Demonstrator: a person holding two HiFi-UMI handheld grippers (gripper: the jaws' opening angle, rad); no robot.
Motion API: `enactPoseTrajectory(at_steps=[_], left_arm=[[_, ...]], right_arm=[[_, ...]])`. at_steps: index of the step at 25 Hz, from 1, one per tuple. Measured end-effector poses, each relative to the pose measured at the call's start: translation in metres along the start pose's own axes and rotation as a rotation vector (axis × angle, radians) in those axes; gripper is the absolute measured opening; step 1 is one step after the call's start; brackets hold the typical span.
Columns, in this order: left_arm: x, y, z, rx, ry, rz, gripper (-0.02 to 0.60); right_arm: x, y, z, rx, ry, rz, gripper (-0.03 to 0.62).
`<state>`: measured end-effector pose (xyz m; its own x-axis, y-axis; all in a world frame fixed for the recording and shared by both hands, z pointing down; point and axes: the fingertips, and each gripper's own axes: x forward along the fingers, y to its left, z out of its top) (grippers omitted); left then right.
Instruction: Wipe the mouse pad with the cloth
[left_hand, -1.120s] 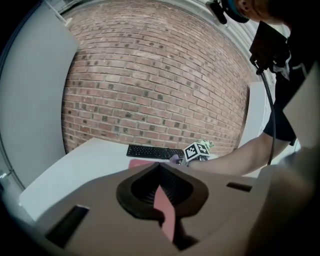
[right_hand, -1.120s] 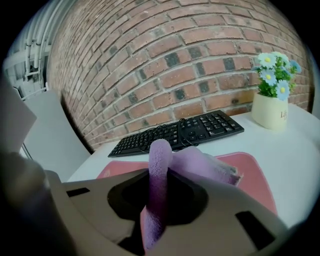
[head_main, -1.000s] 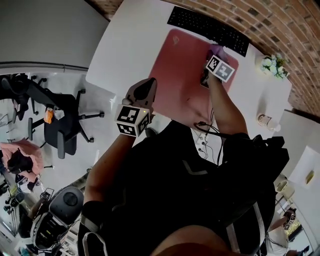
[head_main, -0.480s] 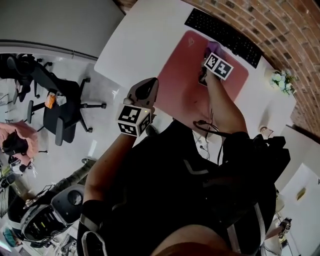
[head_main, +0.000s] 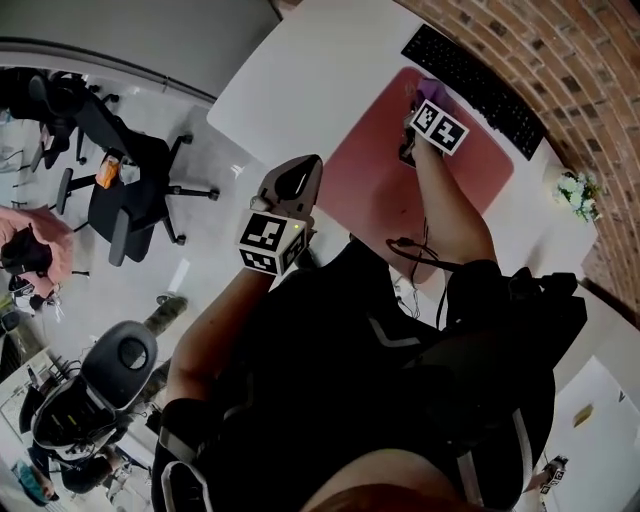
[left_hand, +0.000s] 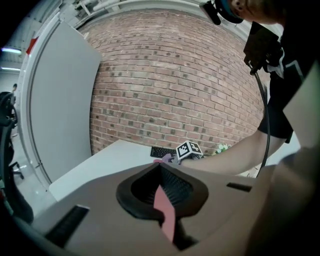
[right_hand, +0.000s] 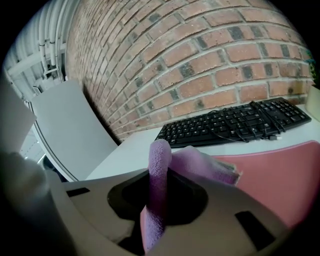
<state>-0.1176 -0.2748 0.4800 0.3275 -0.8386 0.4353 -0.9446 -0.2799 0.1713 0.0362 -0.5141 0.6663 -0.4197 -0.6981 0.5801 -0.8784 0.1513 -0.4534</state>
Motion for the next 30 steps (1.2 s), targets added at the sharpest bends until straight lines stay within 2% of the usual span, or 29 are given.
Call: enactPoseTrajectory(at_steps=[12,18,24,26,30], left_arm=[[-0.020,0.022,-0.010,-0.039,0.016,0.073,0.003],[-0.031,0.024,-0.019,-0.054,0.019,0.092,0.003],[-0.045,0.030,-0.029,-0.085,0.011,0.103,0.003],[-0.048,0.029,-0.029,-0.083,0.000,0.092,0.003],[-0.056,0.021,-0.020,-0.047,-0.064,0.022,0.003]], right_arm=[[0.030,0.041,0.001,-0.024,0.031,0.059,0.063],[0.042,0.069,-0.004,-0.023,0.056,0.145,0.063],[0.030,0.100,0.003,-0.039,0.027,0.216,0.063],[0.018,0.110,0.011,-0.045,0.001,0.242,0.063],[-0.019,0.123,0.032,-0.064,-0.071,0.274,0.063]])
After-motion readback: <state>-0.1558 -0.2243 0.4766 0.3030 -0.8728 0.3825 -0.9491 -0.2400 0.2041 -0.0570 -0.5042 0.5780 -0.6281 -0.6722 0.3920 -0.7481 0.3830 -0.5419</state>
